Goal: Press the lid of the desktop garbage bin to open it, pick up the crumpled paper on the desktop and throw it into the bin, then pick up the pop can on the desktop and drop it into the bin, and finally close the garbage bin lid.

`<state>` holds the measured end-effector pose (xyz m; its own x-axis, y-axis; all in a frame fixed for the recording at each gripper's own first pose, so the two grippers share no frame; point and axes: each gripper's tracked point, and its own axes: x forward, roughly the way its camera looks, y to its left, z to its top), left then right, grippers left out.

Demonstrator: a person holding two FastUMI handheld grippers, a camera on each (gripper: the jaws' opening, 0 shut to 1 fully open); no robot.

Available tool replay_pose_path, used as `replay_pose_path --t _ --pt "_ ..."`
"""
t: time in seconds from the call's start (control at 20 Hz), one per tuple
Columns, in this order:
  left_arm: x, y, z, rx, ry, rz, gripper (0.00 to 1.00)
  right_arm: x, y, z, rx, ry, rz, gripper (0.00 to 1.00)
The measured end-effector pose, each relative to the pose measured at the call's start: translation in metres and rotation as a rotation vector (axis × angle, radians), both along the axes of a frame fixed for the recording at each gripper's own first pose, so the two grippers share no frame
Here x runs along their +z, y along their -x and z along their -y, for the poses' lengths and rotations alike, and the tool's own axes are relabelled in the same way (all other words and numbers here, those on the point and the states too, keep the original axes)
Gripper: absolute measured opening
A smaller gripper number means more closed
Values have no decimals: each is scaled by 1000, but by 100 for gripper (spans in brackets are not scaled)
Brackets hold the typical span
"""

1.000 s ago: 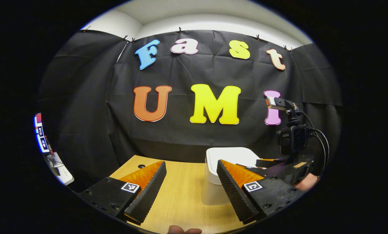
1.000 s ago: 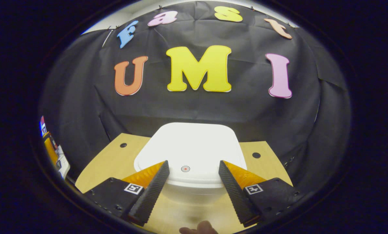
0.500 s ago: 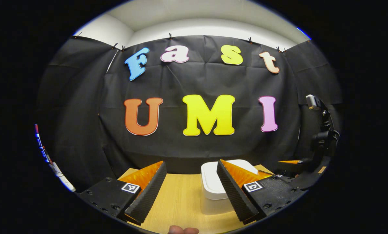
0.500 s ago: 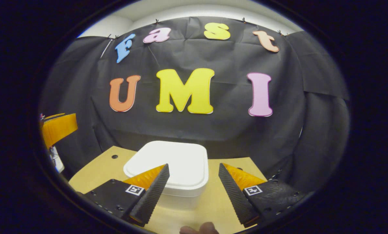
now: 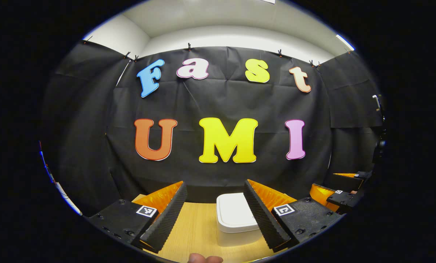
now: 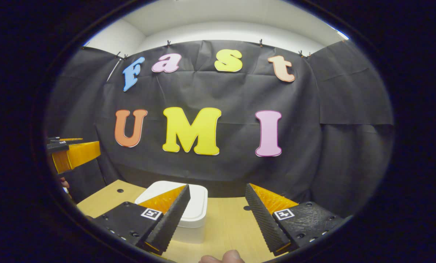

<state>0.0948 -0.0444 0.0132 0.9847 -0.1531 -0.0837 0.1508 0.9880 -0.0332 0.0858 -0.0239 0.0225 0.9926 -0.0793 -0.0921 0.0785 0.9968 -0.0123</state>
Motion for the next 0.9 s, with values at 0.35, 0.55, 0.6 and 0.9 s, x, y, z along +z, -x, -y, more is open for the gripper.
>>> replay_pose_path --t 0.35,0.55,0.6,0.9 --pt "-8 13 -8 44 -25 5 100 17 11 -19 22 -10 52 95" --pt "-8 13 -6 45 -19 3 100 24 9 -20 23 -5 73 96" --pt "-5 14 -7 45 -23 8 100 24 7 -21 23 -6 73 95" --pt "-7 12 -4 41 -22 7 100 19 9 -23 29 -7 55 95"
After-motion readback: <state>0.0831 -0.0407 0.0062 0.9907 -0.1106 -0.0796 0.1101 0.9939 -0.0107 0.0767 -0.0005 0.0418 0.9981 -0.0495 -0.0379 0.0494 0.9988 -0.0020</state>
